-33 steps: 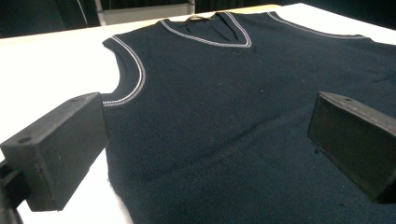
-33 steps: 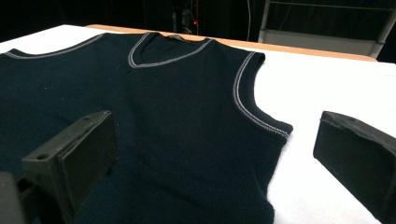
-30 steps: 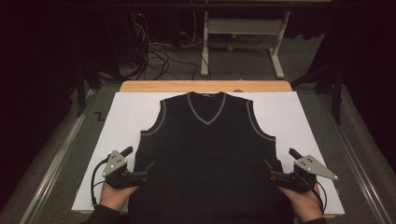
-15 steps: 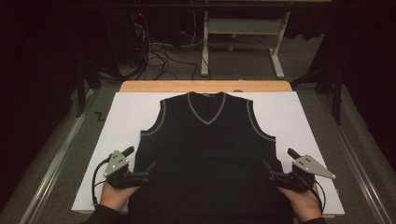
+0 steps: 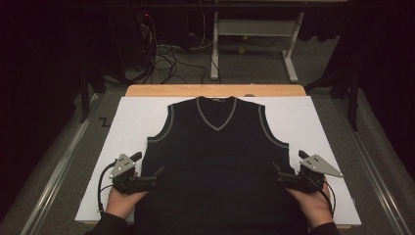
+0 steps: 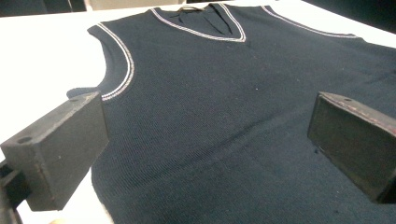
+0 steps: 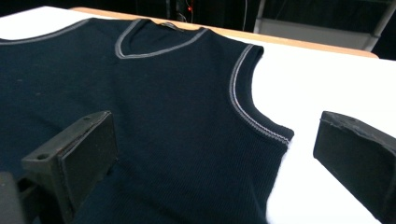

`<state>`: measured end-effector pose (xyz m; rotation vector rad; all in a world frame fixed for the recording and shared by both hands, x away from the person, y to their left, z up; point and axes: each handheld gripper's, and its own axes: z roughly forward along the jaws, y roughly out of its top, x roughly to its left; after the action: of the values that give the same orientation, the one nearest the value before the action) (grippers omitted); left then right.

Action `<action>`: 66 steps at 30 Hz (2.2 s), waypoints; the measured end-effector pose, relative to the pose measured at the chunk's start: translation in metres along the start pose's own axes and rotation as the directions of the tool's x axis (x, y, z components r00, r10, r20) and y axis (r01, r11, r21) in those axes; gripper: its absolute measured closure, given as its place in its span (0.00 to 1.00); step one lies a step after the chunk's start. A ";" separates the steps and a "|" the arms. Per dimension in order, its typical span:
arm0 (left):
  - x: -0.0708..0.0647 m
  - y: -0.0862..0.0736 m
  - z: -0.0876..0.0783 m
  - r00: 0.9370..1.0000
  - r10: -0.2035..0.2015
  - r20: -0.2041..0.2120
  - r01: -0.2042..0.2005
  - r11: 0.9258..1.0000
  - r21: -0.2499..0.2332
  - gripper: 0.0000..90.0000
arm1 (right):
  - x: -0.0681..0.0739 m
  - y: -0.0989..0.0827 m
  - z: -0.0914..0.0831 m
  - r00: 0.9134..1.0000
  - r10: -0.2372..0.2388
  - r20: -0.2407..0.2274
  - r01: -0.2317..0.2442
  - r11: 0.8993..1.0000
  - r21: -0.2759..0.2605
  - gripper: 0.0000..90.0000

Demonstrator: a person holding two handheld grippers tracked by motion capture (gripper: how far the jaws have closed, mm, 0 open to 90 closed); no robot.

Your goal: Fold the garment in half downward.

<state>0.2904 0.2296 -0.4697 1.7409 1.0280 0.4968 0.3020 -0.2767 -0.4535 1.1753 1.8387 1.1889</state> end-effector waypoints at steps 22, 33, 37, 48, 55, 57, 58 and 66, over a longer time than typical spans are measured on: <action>0.031 -0.001 0.029 0.978 -0.124 -0.165 0.171 0.937 0.306 0.36 | -0.030 0.000 0.033 0.993 0.080 0.082 -0.098 0.963 0.250 0.35; 0.026 -0.002 0.031 0.985 -0.072 -0.154 0.119 0.939 0.324 0.69 | -0.023 -0.005 0.045 0.997 0.055 0.059 -0.072 0.936 0.343 0.76; 0.026 -0.002 0.030 0.989 -0.068 -0.133 0.109 0.939 0.327 0.77 | -0.020 -0.005 0.044 0.998 0.051 0.028 -0.057 0.938 0.341 0.91; 0.031 -0.002 0.021 0.990 -0.109 -0.092 0.130 0.956 0.265 0.86 | -0.022 -0.005 0.037 0.999 0.033 0.025 -0.039 0.956 0.290 0.95; 0.029 0.001 0.012 0.991 -0.104 -0.081 0.120 0.967 0.225 0.86 | -0.022 -0.001 0.026 0.999 0.034 0.029 -0.040 0.974 0.223 0.95; 0.027 0.004 0.006 0.993 -0.090 -0.070 0.103 0.972 0.209 0.86 | -0.022 0.000 0.023 0.999 0.026 0.028 -0.031 0.977 0.209 0.95; 0.027 0.005 0.005 0.994 -0.087 -0.067 0.099 0.973 0.208 0.86 | -0.022 0.001 0.021 0.999 0.023 0.029 -0.029 0.978 0.205 0.95; 0.026 0.004 -0.002 0.996 -0.078 -0.053 0.087 0.974 0.210 0.86 | -0.023 0.001 0.013 1.000 0.020 0.024 -0.024 0.982 0.185 0.95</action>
<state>0.3053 0.2517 -0.4685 1.8720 1.2162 0.3856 0.3226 -0.2927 -0.4570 1.3085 1.9576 1.0298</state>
